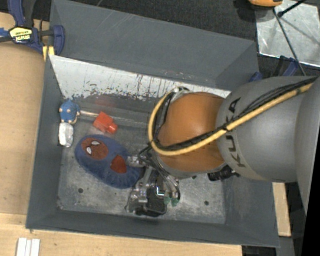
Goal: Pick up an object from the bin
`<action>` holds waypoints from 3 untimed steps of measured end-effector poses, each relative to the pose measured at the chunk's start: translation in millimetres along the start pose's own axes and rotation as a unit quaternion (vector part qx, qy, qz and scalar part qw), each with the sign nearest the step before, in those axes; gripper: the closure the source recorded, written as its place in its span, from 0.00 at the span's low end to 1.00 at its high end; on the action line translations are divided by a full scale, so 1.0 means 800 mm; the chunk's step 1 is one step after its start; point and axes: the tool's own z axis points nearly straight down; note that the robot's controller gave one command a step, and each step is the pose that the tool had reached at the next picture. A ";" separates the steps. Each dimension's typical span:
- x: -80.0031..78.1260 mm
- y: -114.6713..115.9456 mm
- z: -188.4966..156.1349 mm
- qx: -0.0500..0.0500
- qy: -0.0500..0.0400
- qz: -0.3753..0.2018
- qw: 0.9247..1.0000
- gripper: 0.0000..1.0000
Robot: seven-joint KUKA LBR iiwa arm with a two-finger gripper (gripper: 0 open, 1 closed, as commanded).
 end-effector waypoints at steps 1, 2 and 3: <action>-0.048 -0.028 0.084 -0.003 -0.009 0.048 0.999 0.00; -0.056 -0.029 0.075 -0.004 -0.020 0.049 0.999 1.00; -0.065 -0.011 -0.110 -0.002 -0.008 0.026 1.000 1.00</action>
Offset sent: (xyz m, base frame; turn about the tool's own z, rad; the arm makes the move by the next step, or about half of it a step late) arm 0.0337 -0.0230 -0.0699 0.0945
